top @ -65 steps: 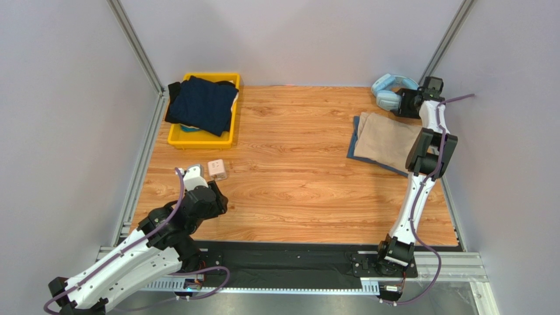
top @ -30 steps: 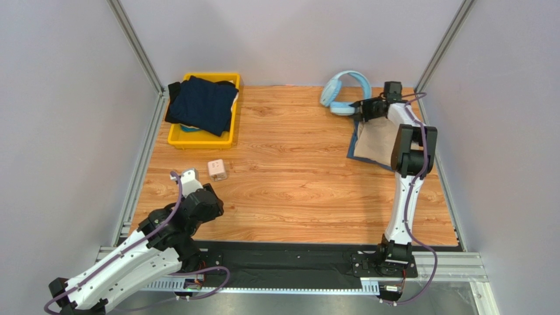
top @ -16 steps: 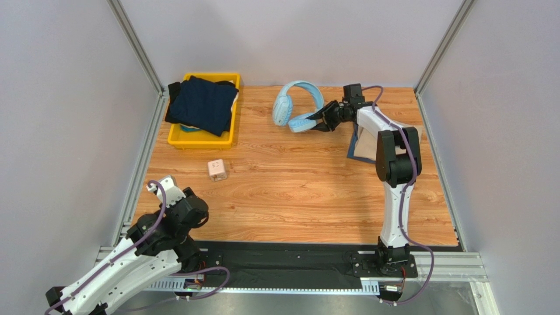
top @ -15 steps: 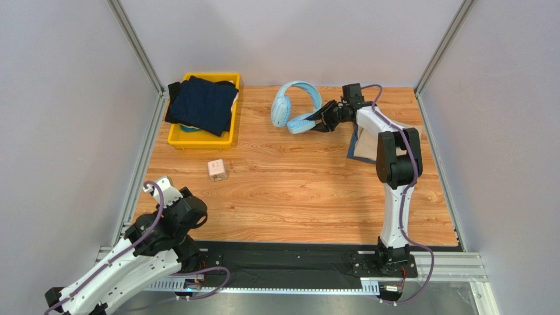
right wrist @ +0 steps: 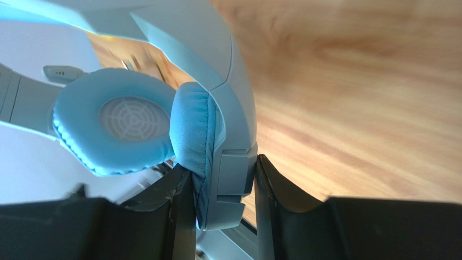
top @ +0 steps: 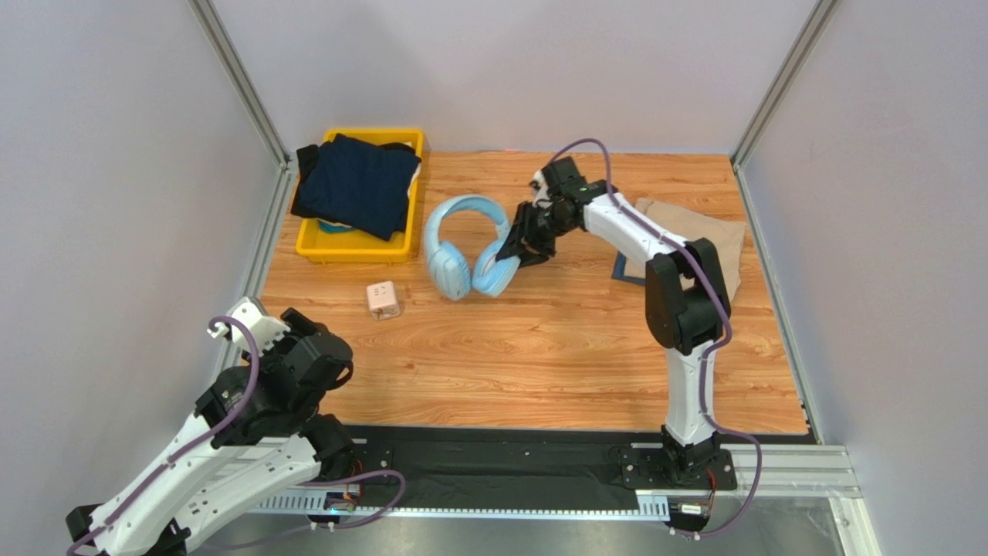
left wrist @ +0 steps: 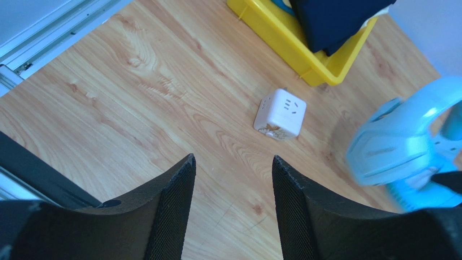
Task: Fold and stack the t-shirts
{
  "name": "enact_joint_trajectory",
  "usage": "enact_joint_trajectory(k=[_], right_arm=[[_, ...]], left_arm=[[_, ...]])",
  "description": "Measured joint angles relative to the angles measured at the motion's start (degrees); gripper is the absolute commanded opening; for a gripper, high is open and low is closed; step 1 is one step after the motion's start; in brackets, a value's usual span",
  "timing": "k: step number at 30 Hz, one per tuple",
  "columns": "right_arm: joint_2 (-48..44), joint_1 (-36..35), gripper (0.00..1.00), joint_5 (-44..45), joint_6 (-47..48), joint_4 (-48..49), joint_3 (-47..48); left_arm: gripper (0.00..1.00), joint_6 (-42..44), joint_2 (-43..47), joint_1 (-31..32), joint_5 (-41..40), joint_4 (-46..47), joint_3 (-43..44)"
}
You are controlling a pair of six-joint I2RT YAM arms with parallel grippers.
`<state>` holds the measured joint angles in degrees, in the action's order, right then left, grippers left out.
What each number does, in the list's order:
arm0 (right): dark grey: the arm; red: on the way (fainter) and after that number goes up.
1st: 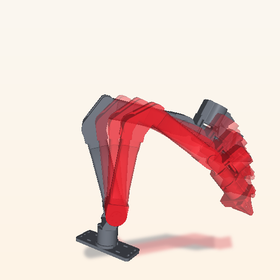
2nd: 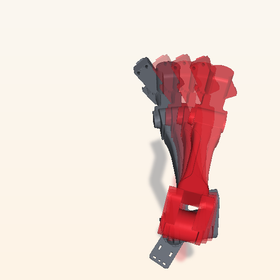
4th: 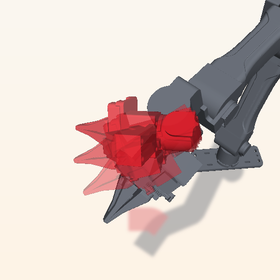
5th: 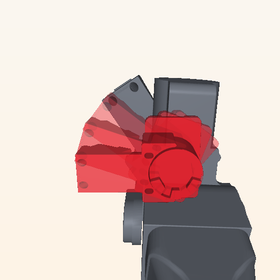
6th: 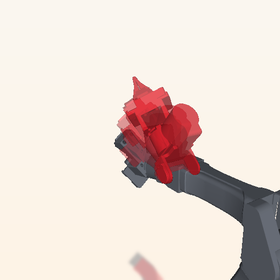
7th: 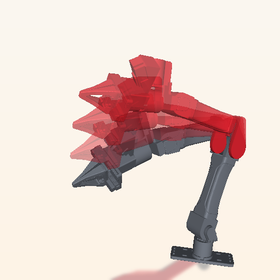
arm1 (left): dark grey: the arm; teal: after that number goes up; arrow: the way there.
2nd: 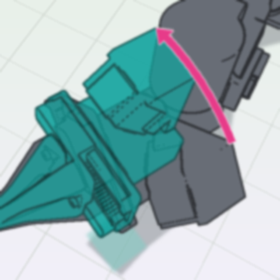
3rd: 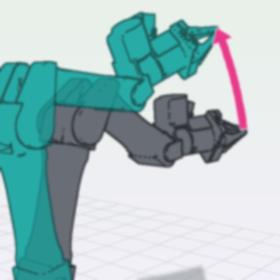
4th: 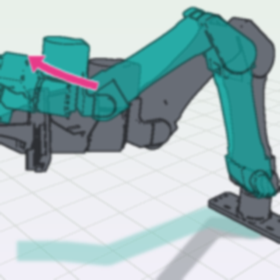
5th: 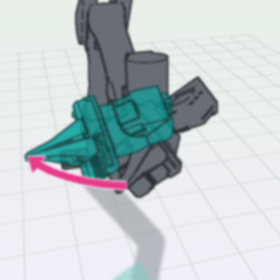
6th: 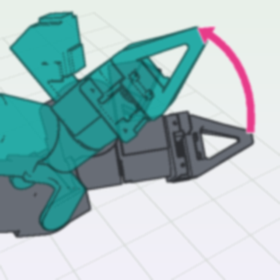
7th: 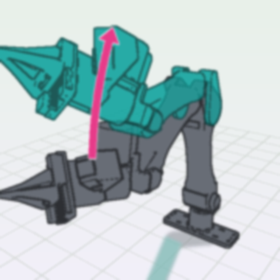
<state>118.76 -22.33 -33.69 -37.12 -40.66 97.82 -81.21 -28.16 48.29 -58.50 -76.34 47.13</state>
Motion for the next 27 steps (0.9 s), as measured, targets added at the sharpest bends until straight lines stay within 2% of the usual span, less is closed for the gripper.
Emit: enact_joint_trajectory(k=[10,18,27], right_arm=[[0.02,-17.90,0.00,7.23,10.14,-9.60,2.47],[1.36,-25.66,0.00,12.74,13.51,-15.98,14.62],[12.83,-31.65,0.00,16.31,14.71,-21.94,31.56]], left_arm=[[0.61,0.42,-3.54,0.00,-1.16,-0.59,1.25],[0.61,2.82,-5.14,0.00,1.73,-0.44,-0.63],[0.61,1.86,-3.41,-0.02,3.15,-0.81,-1.79]])
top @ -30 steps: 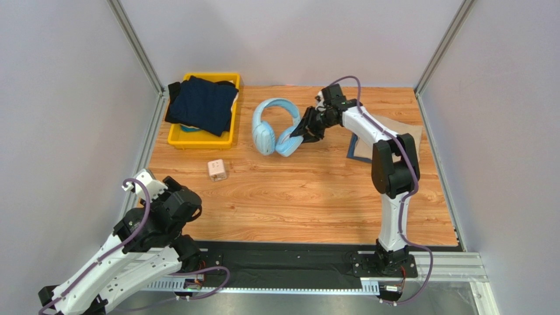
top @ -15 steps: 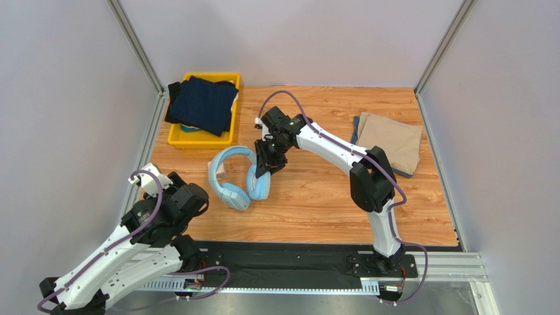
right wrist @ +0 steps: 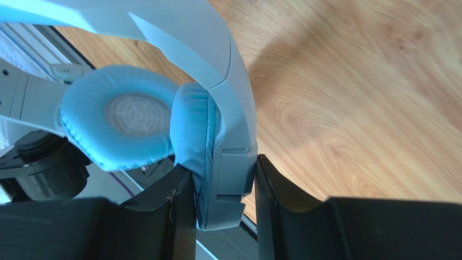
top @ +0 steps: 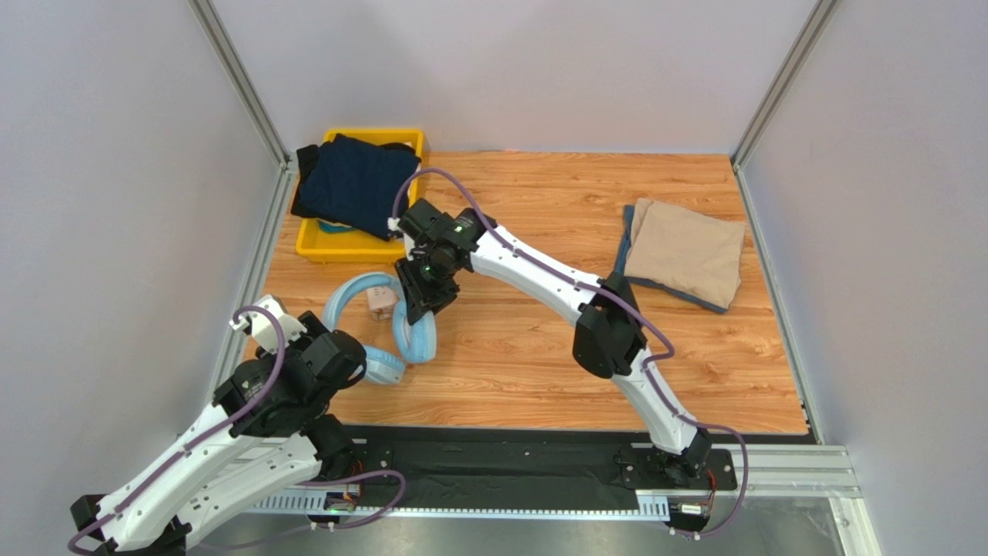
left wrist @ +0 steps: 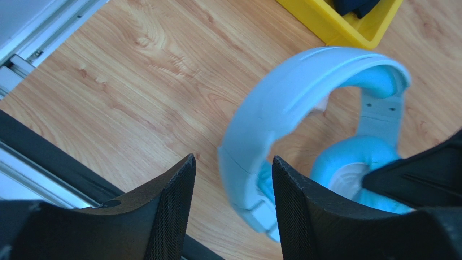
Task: Fold and stack the t-shirts
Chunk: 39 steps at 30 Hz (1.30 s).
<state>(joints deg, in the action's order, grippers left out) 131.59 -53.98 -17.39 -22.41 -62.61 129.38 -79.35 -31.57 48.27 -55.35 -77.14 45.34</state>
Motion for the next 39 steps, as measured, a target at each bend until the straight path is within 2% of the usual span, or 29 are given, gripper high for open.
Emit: enact_joint_trajectory(k=[5,11,22,25,31,34,37,39], right_arm=[[5.42,-2.32,0.00,0.96,0.00,-1.38,6.16],[6.01,-3.61,0.00,4.59,0.70,-1.51,7.15],[6.01,0.35,0.00,11.69,0.15,-1.38,7.10],[6.08,1.73,0.08,12.09,-0.28,-1.27,7.13],[7.82,3.63,0.10,11.08,-0.81,-0.31,7.93],[8.72,3.82,0.18,9.75,-1.09,-0.15,7.93],[9.40,3.76,0.21,8.22,-1.79,0.07,7.93],[9.84,3.74,0.29,6.88,-2.40,0.76,7.93]], left_arm=[[0.60,-3.50,1.84,-0.02,0.09,0.00,-0.07],[0.60,-5.14,2.16,0.00,1.14,0.00,-0.94],[0.59,-3.80,2.03,0.00,1.70,0.00,-1.18],[0.59,-3.56,1.75,0.00,1.99,0.02,-1.22],[0.59,-2.49,1.73,0.00,2.45,0.00,-1.81],[0.59,-2.03,1.73,0.00,2.54,0.04,-2.01],[0.59,-1.33,1.73,0.00,2.71,0.04,-2.47],[0.59,-1.09,1.73,0.00,2.93,0.02,-2.80]])
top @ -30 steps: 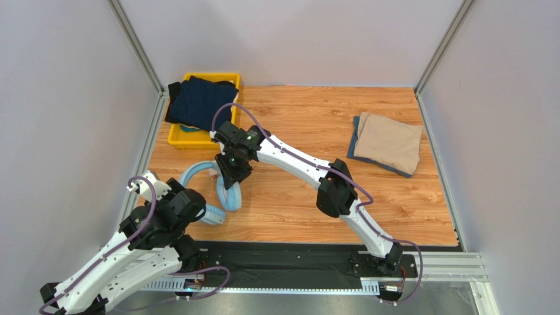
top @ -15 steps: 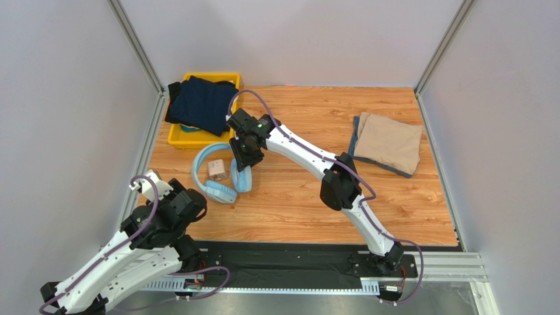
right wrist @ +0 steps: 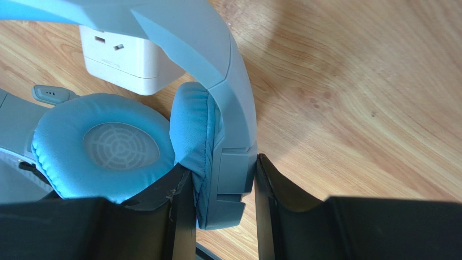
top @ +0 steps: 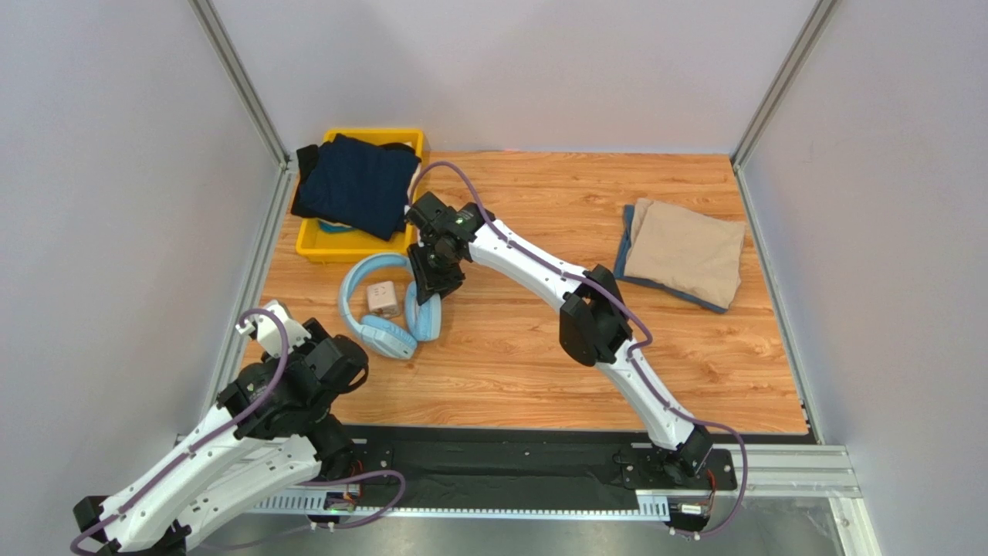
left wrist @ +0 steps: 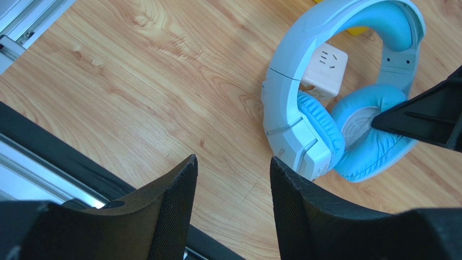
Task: Fold and stack the t-shirts
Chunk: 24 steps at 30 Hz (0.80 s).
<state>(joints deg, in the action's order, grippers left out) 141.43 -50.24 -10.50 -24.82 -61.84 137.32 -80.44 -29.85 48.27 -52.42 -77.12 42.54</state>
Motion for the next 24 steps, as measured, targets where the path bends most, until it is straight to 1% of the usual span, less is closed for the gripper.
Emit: enact_joint_trajectory(k=[1,3,5,6,8,12,13,16,19,20,21,22,24], right_arm=[[0.31,-0.13,0.33,-0.61,-0.35,0.33,0.00],[0.72,-0.20,0.34,-1.42,-0.87,0.94,0.00],[1.27,-0.26,0.37,-1.84,-1.27,1.77,0.00],[1.53,-0.26,0.39,-1.97,-1.46,2.14,0.00],[1.92,-0.24,0.47,-2.12,-2.16,2.89,0.00],[2.10,-0.24,0.53,-2.64,-3.69,4.35,0.00],[2.10,-0.24,0.57,-2.71,-3.98,4.72,0.00],[2.12,-0.24,0.57,-3.17,-4.50,5.88,0.00],[2.12,-0.24,0.60,-3.58,-4.57,6.51,0.00],[2.12,-0.24,0.63,-3.82,-4.57,6.60,-0.02],[2.12,-0.24,0.63,-4.20,-4.59,6.88,-0.11],[2.12,-0.24,0.69,-4.50,-4.68,7.23,-0.22],[2.05,-0.24,0.72,-5.35,-4.87,8.28,-0.92]], left_arm=[[0.59,0.07,0.00,0.00,0.09,0.00,-0.17],[0.59,0.17,-0.04,0.00,0.20,0.00,-0.28],[0.58,0.28,-0.07,0.00,0.26,0.00,-0.28],[0.58,0.31,-0.07,0.00,0.26,0.02,-0.28],[0.58,0.26,-0.07,0.00,0.26,0.00,-0.28],[0.57,0.20,0.90,0.00,0.37,0.02,-0.31],[0.57,0.20,1.40,0.00,0.42,0.02,-0.39],[0.57,0.24,3.26,0.00,0.50,-0.02,-0.85],[0.57,0.44,3.96,0.00,0.50,-0.02,-1.09],[0.57,0.68,3.93,0.00,0.52,0.00,-1.20],[0.57,0.85,3.89,0.00,0.57,-0.02,-1.27],[0.57,1.07,3.82,0.00,0.70,-0.02,-1.27],[0.57,1.55,3.41,0.00,0.90,0.07,-1.27]])
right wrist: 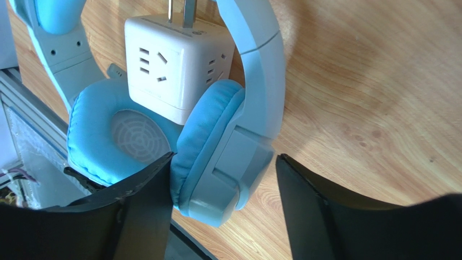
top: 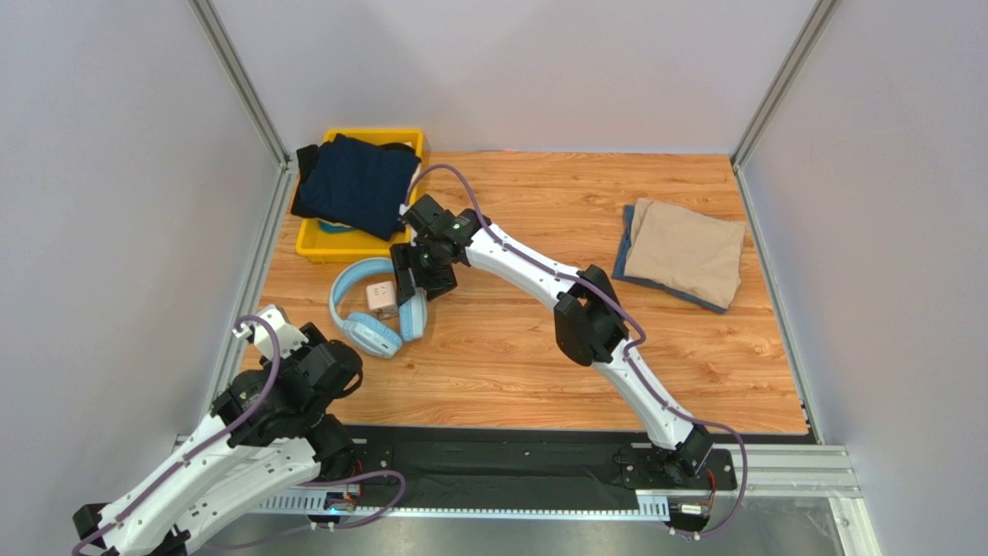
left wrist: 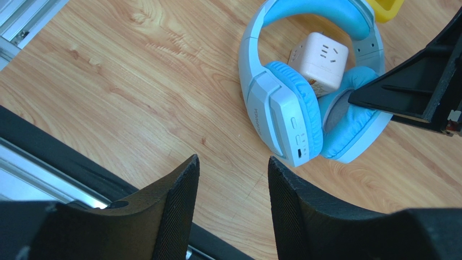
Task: Fold and stack the t-shirts
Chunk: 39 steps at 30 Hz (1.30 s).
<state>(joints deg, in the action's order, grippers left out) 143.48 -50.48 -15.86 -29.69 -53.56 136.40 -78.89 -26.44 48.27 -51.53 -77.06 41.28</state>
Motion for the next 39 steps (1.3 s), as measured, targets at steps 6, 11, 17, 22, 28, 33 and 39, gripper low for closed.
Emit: enact_joint_trajectory(k=[6,11,17,22,28,33,39], right_arm=[[-2.29,0.00,0.88,-1.84,0.17,1.55,-4.98],[-7.43,0.00,1.00,-0.15,0.37,1.66,-9.99],[-14.45,0.00,1.00,2.45,1.01,2.38,-14.14],[-21.14,0.17,0.69,7.34,1.27,6.47,-22.97],[-19.56,1.53,0.00,17.11,5.81,6.88,-24.11],[-13.11,4.85,0.00,19.76,9.07,6.29,-17.92],[-9.09,6.75,0.00,19.82,9.18,6.27,-15.74]], left_arm=[[0.59,1.40,-2.21,0.00,0.07,0.87,0.00],[0.59,2.51,-2.34,0.00,0.17,1.86,0.00],[0.58,3.23,-2.34,0.00,0.72,2.73,0.00],[0.58,3.37,-2.10,0.00,1.16,2.71,0.00],[0.56,3.65,-0.96,0.00,1.70,2.69,0.00],[0.56,3.69,0.61,0.00,1.97,2.71,0.00],[0.56,4.72,1.16,0.00,2.16,2.82,0.00]])
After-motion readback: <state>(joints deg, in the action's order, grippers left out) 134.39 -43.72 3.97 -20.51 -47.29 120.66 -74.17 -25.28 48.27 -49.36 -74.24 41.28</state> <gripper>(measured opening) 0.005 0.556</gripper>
